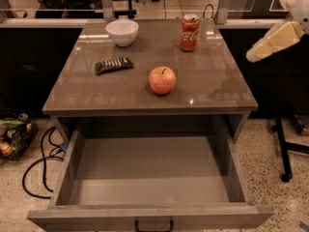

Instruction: Place coke can into top drawer

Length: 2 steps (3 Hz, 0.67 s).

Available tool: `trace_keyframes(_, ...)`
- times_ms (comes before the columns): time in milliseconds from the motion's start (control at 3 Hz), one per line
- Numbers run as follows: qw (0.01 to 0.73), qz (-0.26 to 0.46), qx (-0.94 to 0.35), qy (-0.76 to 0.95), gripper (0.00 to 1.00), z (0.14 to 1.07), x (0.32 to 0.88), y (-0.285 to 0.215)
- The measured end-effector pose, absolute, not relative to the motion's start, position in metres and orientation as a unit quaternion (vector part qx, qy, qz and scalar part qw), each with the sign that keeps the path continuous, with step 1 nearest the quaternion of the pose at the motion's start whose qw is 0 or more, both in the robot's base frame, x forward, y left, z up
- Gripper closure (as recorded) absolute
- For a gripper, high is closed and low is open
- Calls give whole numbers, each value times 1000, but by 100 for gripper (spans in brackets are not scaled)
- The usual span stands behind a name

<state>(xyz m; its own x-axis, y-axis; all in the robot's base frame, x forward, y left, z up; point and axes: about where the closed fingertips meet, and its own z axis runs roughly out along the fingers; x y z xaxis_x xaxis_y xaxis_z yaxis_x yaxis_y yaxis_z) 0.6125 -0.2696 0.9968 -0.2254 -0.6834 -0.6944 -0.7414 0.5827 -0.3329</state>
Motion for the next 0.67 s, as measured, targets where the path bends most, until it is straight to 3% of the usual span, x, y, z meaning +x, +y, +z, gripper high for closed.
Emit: trace_keyframes(667, 576, 92, -392, 711, 0, 1013, 684, -240)
